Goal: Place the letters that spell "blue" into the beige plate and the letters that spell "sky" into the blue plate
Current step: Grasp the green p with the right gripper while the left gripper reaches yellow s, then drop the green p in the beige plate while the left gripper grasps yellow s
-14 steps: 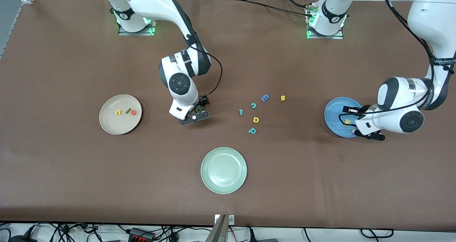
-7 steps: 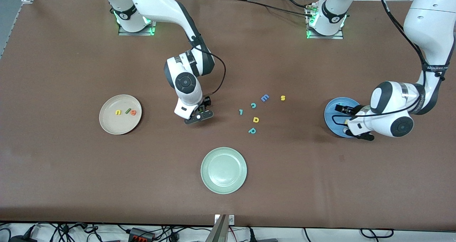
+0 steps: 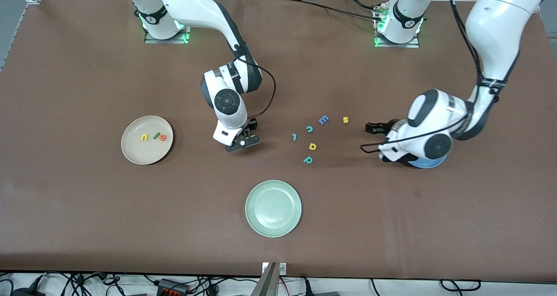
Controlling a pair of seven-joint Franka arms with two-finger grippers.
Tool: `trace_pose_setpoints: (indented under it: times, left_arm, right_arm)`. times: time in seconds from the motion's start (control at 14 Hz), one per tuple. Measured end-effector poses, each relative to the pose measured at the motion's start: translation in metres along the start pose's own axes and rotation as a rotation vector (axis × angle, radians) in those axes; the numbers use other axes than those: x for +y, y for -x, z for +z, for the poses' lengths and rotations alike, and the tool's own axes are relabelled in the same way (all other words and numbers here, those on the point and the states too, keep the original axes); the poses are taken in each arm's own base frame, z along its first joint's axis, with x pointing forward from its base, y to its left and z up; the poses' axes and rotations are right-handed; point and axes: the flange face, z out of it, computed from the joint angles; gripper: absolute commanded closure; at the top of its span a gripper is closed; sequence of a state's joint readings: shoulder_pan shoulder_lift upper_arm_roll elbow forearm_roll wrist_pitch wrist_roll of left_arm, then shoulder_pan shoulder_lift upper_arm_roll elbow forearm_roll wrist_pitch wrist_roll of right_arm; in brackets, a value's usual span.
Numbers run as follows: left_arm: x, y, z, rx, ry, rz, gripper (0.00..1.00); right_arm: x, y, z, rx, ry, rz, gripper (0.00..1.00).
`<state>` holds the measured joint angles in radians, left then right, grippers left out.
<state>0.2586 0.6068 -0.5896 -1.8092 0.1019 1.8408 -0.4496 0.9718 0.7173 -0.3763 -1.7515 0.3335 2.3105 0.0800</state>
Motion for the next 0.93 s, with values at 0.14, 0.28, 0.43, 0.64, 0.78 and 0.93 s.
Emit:
trace_pose_setpoints:
  times: [0.14, 0.28, 0.43, 0.64, 0.78, 0.93]
  left_arm:
    - [0.056, 0.02, 0.025, 0.024, -0.096, -0.017, 0.0]
    - [0.098, 0.041, 0.056, 0.086, -0.21, -0.002, 0.0]
    - [0.101, 0.042, 0.07, 0.12, -0.207, 0.008, 0.0]
    - [0.089, 0.036, 0.09, 0.168, -0.146, 0.008, 0.0]
    - [0.085, 0.038, 0.102, 0.178, -0.127, 0.012, 0.0]
    - [0.084, 0.041, 0.11, 0.173, -0.128, 0.015, 0.3]
  right_arm:
    - [0.0, 0.0, 0.001, 0.0, 0.001, -0.001, 0.67]
    - [-0.002, -0.002, -0.002, 0.006, -0.002, -0.003, 0.82]
    - [-0.003, -0.002, -0.002, 0.006, -0.002, -0.003, 0.88]
    - [-0.003, -0.002, -0.003, 0.007, -0.002, -0.003, 0.93]
    - [0.004, -0.007, -0.007, 0.018, -0.008, 0.014, 0.93]
    - [0.032, -0.021, -0.023, 0.048, -0.019, 0.068, 0.93]
